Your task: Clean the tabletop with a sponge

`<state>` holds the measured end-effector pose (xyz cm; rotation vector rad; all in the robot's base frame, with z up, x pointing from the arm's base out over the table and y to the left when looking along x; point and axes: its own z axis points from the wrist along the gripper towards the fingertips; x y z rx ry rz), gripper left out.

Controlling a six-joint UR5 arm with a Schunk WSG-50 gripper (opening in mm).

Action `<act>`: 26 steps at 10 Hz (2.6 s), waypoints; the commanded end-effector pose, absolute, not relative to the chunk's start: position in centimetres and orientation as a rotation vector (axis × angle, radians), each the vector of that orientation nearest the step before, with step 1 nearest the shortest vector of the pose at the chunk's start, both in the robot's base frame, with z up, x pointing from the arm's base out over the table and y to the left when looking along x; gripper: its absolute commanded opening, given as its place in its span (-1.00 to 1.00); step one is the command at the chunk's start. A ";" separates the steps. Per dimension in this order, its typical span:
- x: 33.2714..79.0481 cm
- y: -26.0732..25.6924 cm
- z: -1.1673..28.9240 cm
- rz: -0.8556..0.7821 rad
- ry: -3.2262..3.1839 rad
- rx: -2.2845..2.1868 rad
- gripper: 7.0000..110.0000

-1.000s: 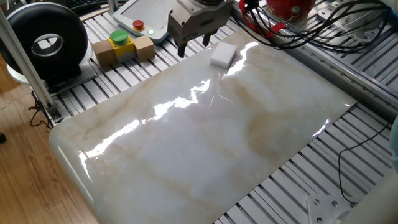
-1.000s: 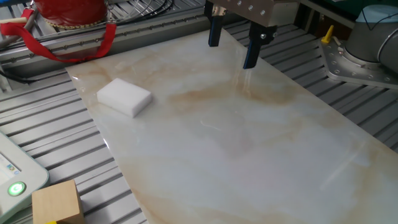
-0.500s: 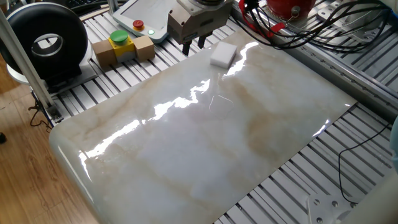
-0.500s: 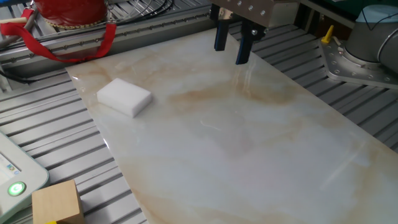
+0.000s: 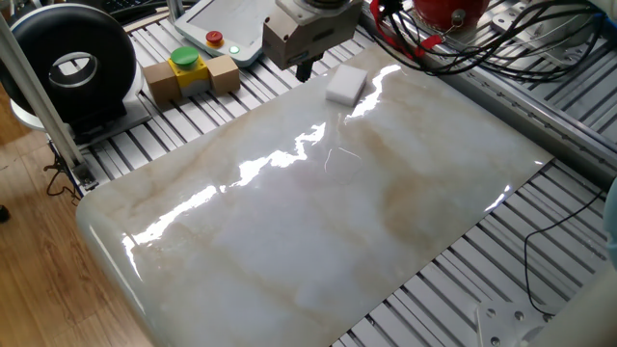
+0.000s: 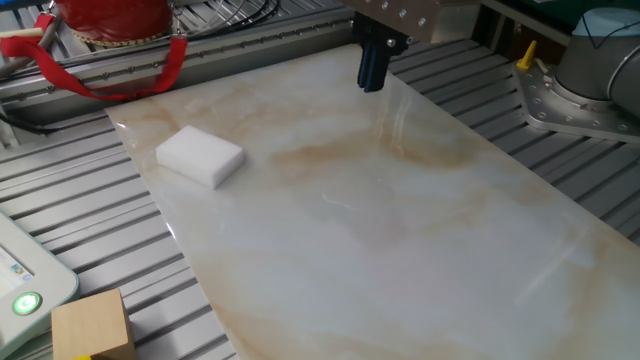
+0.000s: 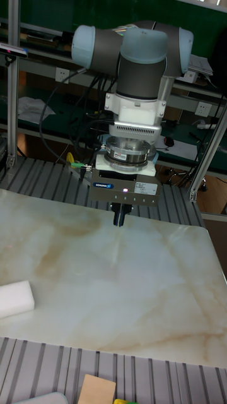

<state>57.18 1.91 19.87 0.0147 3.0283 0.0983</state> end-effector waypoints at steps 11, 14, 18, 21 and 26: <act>55.0 1.1 19.9 0.048 3.113 -0.068 -1.00; 53.6 2.0 19.2 0.120 3.169 -0.083 -1.00; 51.9 -0.7 19.0 -0.080 3.236 -0.207 -1.00; 51.7 -1.4 18.8 -0.102 3.240 -0.245 -1.00; 52.5 -1.0 18.6 -0.086 3.207 -0.233 -1.00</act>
